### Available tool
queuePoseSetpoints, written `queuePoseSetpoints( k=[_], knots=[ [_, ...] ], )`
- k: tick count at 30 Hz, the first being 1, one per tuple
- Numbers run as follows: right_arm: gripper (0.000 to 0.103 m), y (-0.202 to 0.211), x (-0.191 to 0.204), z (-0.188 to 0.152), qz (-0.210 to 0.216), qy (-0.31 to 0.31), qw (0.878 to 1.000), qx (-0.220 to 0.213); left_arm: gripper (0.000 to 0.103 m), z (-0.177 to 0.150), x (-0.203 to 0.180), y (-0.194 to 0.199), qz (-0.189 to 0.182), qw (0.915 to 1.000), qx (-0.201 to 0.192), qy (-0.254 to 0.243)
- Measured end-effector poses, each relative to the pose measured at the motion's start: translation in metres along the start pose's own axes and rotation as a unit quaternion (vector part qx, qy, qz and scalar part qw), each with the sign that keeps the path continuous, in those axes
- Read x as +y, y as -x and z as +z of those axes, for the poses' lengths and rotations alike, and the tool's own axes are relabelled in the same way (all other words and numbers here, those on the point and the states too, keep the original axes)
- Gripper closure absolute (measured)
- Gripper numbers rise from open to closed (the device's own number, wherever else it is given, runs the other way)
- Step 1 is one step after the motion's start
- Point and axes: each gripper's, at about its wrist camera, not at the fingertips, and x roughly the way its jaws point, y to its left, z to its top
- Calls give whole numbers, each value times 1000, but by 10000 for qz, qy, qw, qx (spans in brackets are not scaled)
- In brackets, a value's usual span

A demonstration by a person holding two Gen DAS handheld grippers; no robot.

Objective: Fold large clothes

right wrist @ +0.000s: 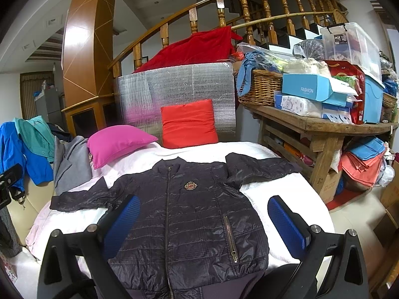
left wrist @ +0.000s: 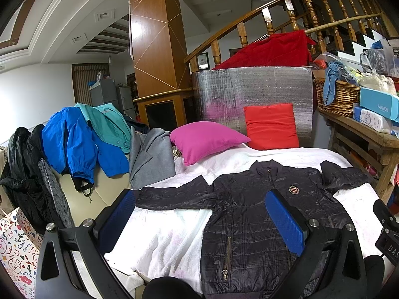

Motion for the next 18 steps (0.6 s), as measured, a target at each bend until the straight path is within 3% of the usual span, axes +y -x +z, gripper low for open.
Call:
queuePoseSetpoints(
  k=[18],
  knots=[
    [0, -1, 2, -2, 2, 3, 10000, 15, 0, -1, 1, -3, -25, 10000, 27, 1]
  ],
)
